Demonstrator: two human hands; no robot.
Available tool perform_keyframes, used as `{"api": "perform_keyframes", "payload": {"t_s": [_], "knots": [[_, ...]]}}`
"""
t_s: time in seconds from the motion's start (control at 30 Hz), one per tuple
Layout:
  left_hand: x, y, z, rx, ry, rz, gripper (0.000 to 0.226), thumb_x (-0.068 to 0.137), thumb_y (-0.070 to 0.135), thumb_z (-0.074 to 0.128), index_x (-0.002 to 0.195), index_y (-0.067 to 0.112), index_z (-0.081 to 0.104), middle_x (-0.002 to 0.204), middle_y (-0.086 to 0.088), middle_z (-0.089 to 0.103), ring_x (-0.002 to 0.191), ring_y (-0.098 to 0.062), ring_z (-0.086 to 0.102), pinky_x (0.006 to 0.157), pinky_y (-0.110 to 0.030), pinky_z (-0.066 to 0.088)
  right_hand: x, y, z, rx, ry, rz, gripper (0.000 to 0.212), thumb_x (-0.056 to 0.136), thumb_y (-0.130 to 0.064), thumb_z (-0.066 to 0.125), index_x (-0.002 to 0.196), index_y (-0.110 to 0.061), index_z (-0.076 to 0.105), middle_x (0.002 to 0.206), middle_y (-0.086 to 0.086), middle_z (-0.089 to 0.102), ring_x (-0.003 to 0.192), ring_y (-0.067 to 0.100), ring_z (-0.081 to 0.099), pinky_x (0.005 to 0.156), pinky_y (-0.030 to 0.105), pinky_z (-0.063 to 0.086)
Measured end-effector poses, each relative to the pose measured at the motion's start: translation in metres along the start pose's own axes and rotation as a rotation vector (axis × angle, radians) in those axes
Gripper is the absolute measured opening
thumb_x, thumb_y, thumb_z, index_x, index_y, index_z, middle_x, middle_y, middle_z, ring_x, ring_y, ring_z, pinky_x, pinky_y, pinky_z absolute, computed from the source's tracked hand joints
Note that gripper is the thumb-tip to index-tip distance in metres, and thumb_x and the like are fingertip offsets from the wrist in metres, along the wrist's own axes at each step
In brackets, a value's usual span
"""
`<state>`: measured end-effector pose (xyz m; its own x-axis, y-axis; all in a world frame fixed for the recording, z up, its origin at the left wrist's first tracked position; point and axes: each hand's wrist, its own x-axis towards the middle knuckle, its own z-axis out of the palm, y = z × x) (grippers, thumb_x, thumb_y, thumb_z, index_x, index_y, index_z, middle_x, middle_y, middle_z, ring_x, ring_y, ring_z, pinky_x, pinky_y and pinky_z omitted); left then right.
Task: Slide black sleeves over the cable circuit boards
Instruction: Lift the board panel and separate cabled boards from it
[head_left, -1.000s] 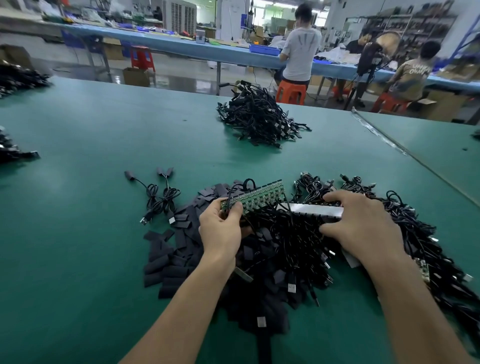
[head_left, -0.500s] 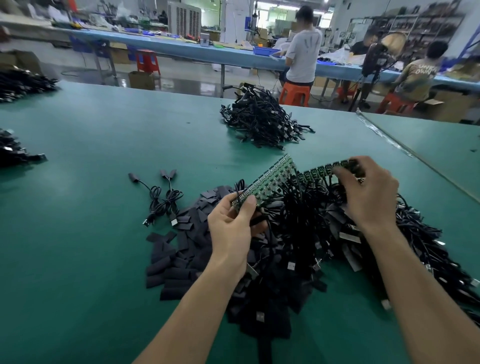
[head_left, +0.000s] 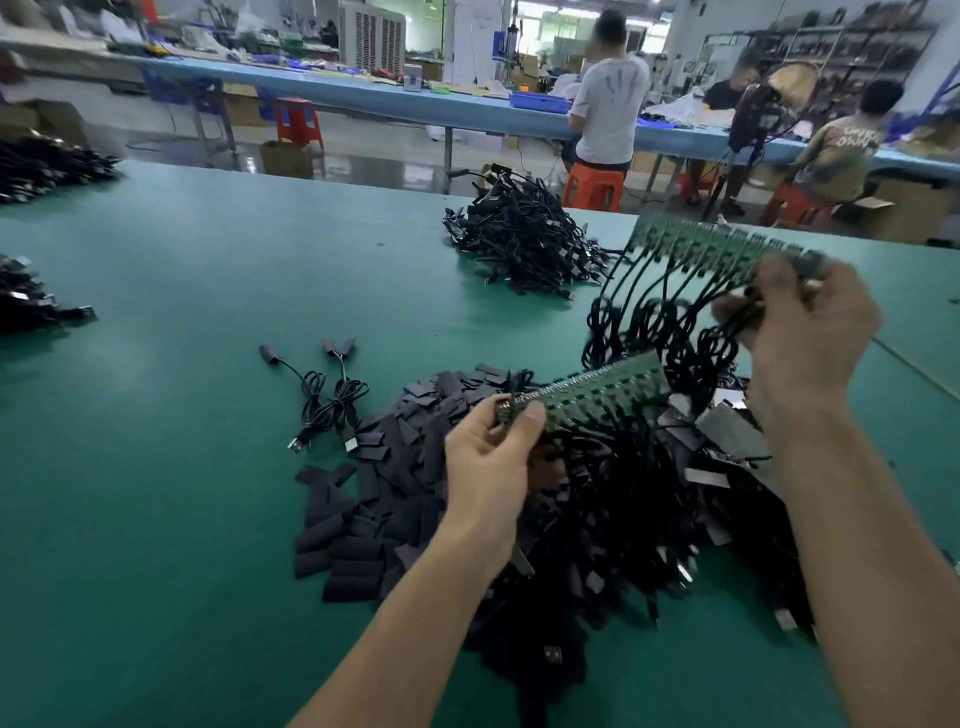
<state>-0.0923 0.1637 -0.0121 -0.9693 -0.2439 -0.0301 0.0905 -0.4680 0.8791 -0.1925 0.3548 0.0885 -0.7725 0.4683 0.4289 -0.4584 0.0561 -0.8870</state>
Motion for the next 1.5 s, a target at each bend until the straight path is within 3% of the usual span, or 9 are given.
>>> {"api": "perform_keyframes", "payload": {"t_s": [0.13,0.3,0.43,0.73,0.93,1.03,1.17,1.3,1.5], "knots": [[-0.009,-0.017,0.011,0.018,-0.034,-0.114,0.008,0.095,0.016,0.068,0.101,0.013,0.069,0.081,-0.003,0.066,0.062,-0.010,0.064,0.059,-0.029,0.058,0.030,-0.010,0.016,-0.153,0.048,-0.064,0.005,0.092,-0.021,0.069,0.088,-0.019,0.066,0.066,-0.011,0.065,0.043,0.006,0.054,0.047,0.030,0.052],[-0.009,-0.029,0.008,0.151,-0.075,-0.023,0.008,0.097,0.020,0.066,0.090,0.019,0.070,0.067,0.008,0.064,0.059,-0.008,0.062,0.059,-0.032,0.060,0.033,0.054,0.024,-0.649,-0.173,0.120,0.037,0.094,-0.021,0.067,0.128,-0.007,0.062,0.103,0.012,0.071,0.072,0.017,0.069,0.061,0.030,0.055],[-0.001,-0.034,0.002,0.238,-0.048,-0.004,0.012,0.097,0.023,0.066,0.086,0.025,0.068,0.065,0.004,0.057,0.059,-0.011,0.058,0.059,-0.032,0.057,0.037,0.090,0.012,-0.949,-0.117,0.286,0.044,0.097,-0.020,0.062,0.134,0.001,0.053,0.132,0.026,0.057,0.122,0.040,0.053,0.100,0.045,0.045],[0.006,-0.038,-0.008,0.221,-0.042,-0.160,0.018,0.096,0.019,0.067,0.083,0.029,0.073,0.069,0.009,0.064,0.068,-0.010,0.063,0.081,-0.050,0.060,0.056,0.091,-0.013,-0.925,0.035,0.296,0.036,0.101,-0.010,0.045,0.134,-0.003,0.056,0.134,0.027,0.055,0.129,0.041,0.047,0.110,0.042,0.040],[0.008,-0.039,-0.010,0.198,-0.053,-0.146,0.015,0.094,0.018,0.070,0.082,0.027,0.075,0.074,0.005,0.068,0.067,-0.013,0.067,0.074,-0.041,0.063,0.033,0.072,0.002,-1.359,-0.264,0.245,0.048,0.096,-0.032,0.057,0.141,-0.016,0.051,0.148,0.023,0.037,0.135,0.042,0.034,0.112,0.049,0.028],[0.012,-0.037,-0.007,0.202,-0.006,-0.122,0.008,0.089,0.019,0.076,0.088,0.024,0.070,0.076,-0.002,0.067,0.058,-0.019,0.069,0.061,-0.041,0.062,0.001,0.058,0.017,-1.139,-0.464,-0.130,0.031,0.096,-0.025,0.059,0.124,-0.014,0.067,0.134,0.016,0.057,0.120,0.029,0.051,0.106,0.037,0.036],[0.017,-0.039,0.006,0.236,0.071,-0.132,0.027,0.085,0.019,0.080,0.083,0.018,0.053,0.083,-0.012,0.052,0.059,-0.025,0.065,0.046,-0.027,0.051,-0.049,0.039,0.030,-0.812,-0.973,-0.200,0.020,0.093,-0.035,0.063,0.084,-0.023,0.076,0.072,-0.013,0.070,0.068,0.005,0.064,0.065,0.022,0.049],[0.017,-0.042,0.007,0.171,0.013,-0.152,0.014,0.085,0.014,0.080,0.088,0.012,0.067,0.086,-0.015,0.061,0.069,-0.019,0.067,0.059,-0.026,0.057,-0.069,0.053,0.024,-0.868,-1.055,-0.170,0.017,0.093,-0.036,0.060,0.090,-0.027,0.073,0.086,-0.006,0.066,0.086,0.013,0.062,0.083,0.037,0.050],[0.017,-0.039,-0.011,0.023,-0.181,-0.174,0.006,0.089,0.011,0.073,0.093,0.013,0.077,0.088,-0.007,0.072,0.080,-0.013,0.070,0.069,-0.028,0.059,-0.071,0.067,0.008,-0.589,-1.097,0.034,0.012,0.095,-0.026,0.063,0.093,-0.031,0.074,0.086,-0.005,0.073,0.084,0.013,0.068,0.085,0.039,0.054]]}}
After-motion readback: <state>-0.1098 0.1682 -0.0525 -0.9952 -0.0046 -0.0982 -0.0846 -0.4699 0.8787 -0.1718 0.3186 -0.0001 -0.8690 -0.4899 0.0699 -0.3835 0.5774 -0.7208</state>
